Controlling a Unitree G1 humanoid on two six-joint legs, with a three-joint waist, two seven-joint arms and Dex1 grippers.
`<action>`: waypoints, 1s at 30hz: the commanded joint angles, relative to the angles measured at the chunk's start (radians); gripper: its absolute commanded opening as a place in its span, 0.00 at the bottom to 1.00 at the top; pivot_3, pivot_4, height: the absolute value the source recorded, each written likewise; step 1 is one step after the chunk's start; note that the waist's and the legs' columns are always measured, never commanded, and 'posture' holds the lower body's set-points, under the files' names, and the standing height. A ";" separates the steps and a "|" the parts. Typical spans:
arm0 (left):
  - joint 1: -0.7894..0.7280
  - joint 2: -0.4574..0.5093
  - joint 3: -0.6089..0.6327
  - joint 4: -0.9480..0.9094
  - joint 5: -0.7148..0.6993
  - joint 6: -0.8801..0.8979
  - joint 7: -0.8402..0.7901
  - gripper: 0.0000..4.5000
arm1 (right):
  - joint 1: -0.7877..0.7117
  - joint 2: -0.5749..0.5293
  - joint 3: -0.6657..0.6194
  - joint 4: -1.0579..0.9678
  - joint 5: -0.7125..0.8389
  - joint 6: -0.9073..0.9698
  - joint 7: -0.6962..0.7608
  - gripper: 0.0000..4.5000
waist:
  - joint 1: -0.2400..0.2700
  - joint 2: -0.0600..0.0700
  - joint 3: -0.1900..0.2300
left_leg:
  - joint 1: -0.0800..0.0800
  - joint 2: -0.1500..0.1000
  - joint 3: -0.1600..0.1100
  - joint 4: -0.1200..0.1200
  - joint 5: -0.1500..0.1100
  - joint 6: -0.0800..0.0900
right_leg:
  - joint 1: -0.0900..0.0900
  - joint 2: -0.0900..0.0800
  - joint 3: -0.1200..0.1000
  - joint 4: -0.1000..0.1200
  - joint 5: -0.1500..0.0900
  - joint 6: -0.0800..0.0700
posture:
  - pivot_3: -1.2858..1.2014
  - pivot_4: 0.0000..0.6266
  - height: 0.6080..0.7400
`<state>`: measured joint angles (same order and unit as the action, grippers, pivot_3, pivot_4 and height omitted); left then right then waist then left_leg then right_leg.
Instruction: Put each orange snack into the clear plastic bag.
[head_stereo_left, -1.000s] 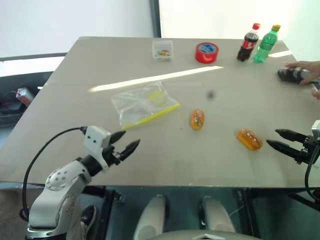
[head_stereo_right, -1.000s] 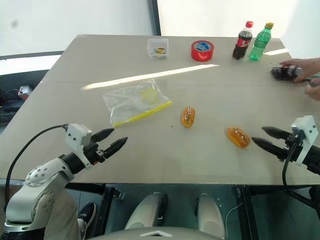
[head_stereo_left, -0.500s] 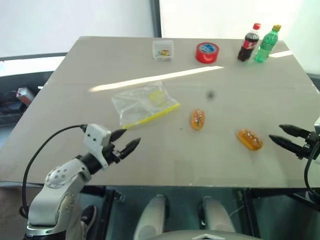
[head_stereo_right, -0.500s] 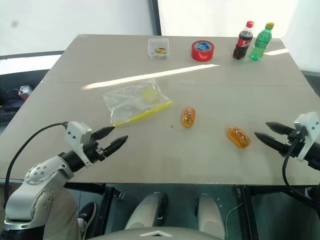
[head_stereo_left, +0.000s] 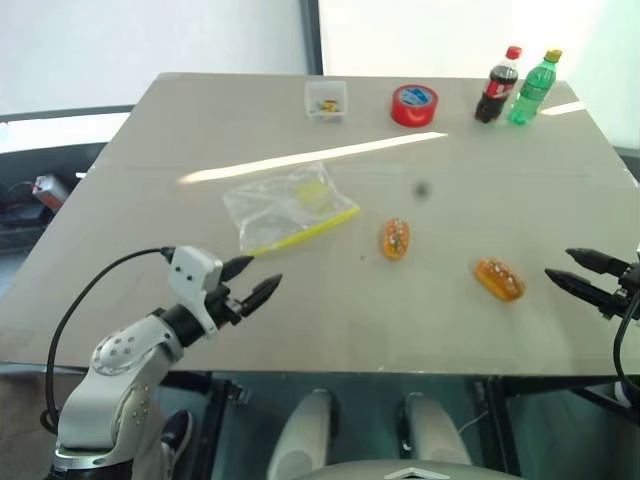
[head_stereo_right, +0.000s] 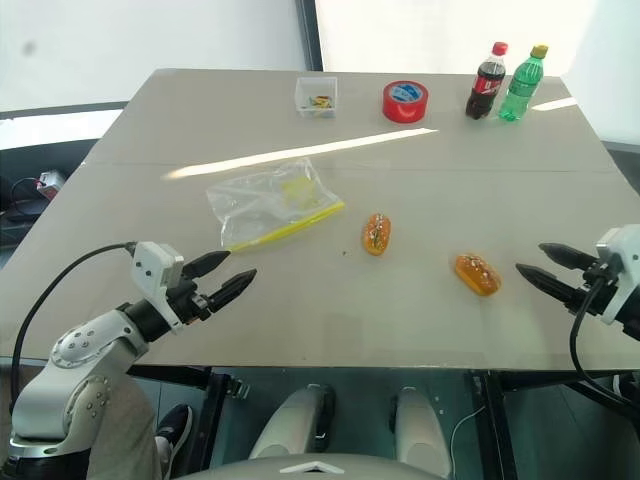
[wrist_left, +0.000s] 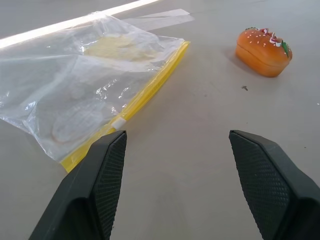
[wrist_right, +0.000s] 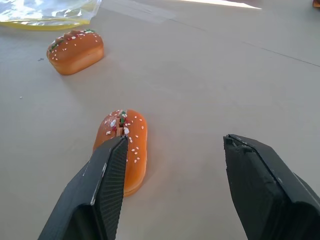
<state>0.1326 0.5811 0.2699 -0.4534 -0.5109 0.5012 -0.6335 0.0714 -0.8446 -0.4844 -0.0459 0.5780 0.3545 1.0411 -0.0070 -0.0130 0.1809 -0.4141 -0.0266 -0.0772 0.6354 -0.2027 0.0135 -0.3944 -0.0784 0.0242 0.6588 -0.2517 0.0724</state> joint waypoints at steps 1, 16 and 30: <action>-0.046 0.022 0.085 0.066 -0.044 0.069 0.038 0.77 | -0.017 -0.017 -0.005 -0.126 0.053 0.048 -0.003 0.69 | -0.001 0.000 0.000 | 0.000 0.000 0.000 0.000 0.000 0.000 | 0.000 0.000 0.000 0.000 0.000 0.000 | 0.52 0.24 1.00; -0.405 0.023 0.089 0.467 -0.059 0.204 0.086 0.77 | -0.306 0.036 0.283 -0.410 0.046 0.188 -0.172 0.69 | 0.003 -0.001 0.000 | -0.002 -0.001 -0.004 0.000 0.000 0.000 | 0.000 0.001 -0.003 0.000 0.000 0.000 | 0.52 0.24 1.00; -0.617 -0.033 -0.148 0.743 0.070 0.206 -0.031 0.37 | -0.517 0.211 0.612 -0.371 -0.207 0.161 -0.312 0.70 | 0.001 -0.001 -0.001 | 0.000 -0.004 -0.006 0.000 0.000 0.000 | 0.000 -0.001 -0.004 0.002 0.000 0.000 | 0.52 0.24 1.00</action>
<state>-0.4897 0.5622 0.1296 0.2596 -0.4389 0.6797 -0.6552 -0.4339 -0.6351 0.1242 -0.4100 0.4019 0.5546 0.7375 -0.0057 -0.0135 0.1794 -0.4148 -0.0309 -0.0830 0.6357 -0.2023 0.0131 -0.3945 -0.0793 0.0205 0.6608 -0.2513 0.0727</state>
